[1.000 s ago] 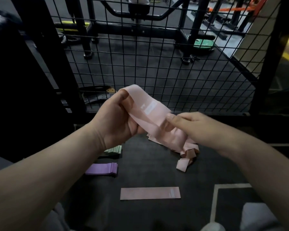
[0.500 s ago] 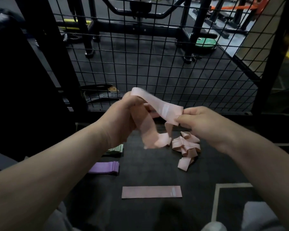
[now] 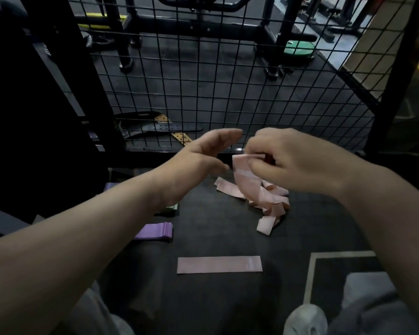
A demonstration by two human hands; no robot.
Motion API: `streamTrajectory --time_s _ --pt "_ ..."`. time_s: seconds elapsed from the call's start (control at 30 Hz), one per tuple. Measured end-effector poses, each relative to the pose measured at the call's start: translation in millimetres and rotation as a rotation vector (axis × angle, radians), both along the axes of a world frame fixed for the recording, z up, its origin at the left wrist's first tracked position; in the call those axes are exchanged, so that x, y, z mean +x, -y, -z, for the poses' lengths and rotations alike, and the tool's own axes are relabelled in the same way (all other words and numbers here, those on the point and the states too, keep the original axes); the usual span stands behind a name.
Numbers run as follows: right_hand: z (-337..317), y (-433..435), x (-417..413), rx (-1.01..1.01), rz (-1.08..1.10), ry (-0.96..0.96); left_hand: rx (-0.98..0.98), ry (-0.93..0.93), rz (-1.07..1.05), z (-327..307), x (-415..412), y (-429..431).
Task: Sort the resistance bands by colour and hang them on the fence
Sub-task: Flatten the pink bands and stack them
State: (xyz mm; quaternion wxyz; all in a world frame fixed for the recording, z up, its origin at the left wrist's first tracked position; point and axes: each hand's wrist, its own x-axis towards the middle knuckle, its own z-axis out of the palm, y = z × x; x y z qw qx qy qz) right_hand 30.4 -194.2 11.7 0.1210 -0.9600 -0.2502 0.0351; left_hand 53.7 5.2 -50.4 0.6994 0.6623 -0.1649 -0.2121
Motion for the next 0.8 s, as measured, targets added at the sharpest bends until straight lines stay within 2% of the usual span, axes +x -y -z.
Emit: streamTrajectory --time_s 0.07,0.17,0.33,0.43,0.6,0.8 --pt "-2 -1 -2 0.138 0.001 -0.049 -0.067 -0.024 0.053 2 -3 1" --pt "-3 -3 -1 0.382 0.075 -0.052 -0.060 -0.059 0.082 8 -5 1" --pt "1 -5 4 0.776 0.365 -0.166 0.003 -0.086 0.094 17 -3 2" --pt "6 -8 5 0.837 0.425 -0.275 0.000 -0.082 0.099 15 -5 3" --pt "6 -6 8 0.839 0.500 -0.194 0.037 -0.142 0.090 14 -7 4" --pt "-7 4 12 1.017 0.605 -0.243 0.309 -0.193 0.199 19 -6 -8"
